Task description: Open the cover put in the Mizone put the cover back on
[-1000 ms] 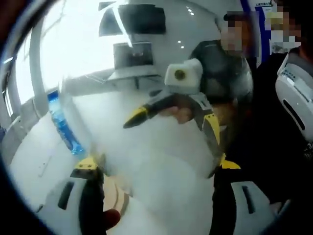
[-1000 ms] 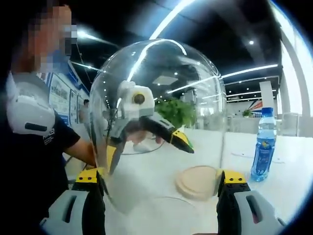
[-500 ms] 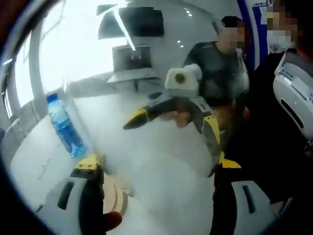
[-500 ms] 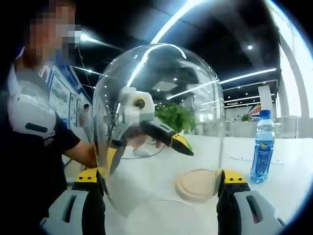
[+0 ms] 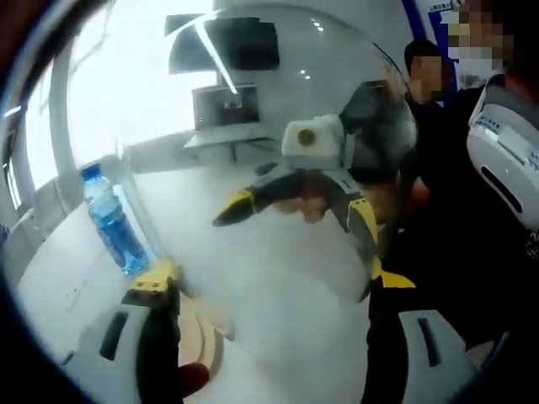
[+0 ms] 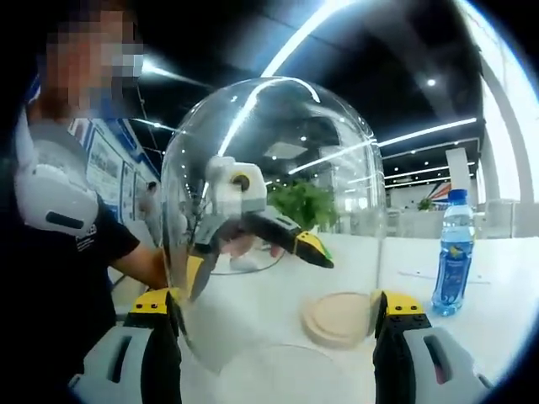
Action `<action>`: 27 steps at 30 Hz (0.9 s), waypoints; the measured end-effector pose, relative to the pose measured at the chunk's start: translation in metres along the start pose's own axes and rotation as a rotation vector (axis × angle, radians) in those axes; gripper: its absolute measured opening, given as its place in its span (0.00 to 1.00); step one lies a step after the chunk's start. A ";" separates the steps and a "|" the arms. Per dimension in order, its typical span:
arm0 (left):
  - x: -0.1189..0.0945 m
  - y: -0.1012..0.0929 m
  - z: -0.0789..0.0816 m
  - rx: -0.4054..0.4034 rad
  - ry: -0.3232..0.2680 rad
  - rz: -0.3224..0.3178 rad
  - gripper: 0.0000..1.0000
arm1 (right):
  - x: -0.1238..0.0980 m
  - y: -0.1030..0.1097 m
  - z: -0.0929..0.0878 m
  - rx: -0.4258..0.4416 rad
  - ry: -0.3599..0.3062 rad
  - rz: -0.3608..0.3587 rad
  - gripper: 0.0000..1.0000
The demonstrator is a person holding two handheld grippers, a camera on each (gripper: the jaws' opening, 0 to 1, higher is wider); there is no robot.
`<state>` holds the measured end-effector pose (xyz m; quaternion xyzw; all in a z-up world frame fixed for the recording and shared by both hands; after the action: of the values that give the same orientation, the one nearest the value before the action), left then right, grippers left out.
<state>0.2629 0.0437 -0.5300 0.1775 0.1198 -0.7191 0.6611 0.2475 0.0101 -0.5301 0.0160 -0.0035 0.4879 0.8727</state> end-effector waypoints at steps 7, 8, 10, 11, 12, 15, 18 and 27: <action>-0.002 -0.001 -0.001 0.009 0.003 0.001 0.78 | 0.000 0.000 0.000 -0.001 0.005 0.004 0.90; -0.002 -0.001 -0.001 0.009 0.005 0.002 0.78 | 0.000 0.000 0.000 -0.001 0.005 0.004 0.90; -0.002 -0.001 -0.001 0.011 0.007 0.003 0.78 | 0.000 0.000 0.000 0.000 0.001 0.005 0.90; -0.003 -0.002 -0.001 0.013 0.007 0.003 0.78 | -0.001 0.000 0.000 0.000 0.000 0.005 0.89; -0.003 -0.002 -0.002 0.016 0.006 0.002 0.77 | -0.001 0.000 0.000 0.000 0.000 0.006 0.89; -0.004 -0.003 -0.002 0.020 0.011 0.004 0.76 | -0.004 0.000 0.000 0.004 0.004 0.010 0.87; -0.007 -0.002 -0.001 0.032 0.015 0.012 0.76 | -0.009 -0.001 -0.001 0.015 -0.003 0.010 0.85; -0.018 0.003 -0.004 0.066 0.027 0.039 0.76 | -0.028 -0.005 -0.007 0.071 -0.019 -0.005 0.77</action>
<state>0.2677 0.0614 -0.5261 0.2113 0.1015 -0.7073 0.6670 0.2370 -0.0156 -0.5375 0.0514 0.0054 0.4855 0.8727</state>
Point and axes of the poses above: the point that each gripper's makers call its tool centre point, and the gripper's own axes: x roughly forward along the fingers, y roughly to its left, z roughly out of its top, the point moved 1 cm from there along -x, roughly backward along the fingers, and after that the axes turned 3 degrees about -z, right-handed, at the moved point
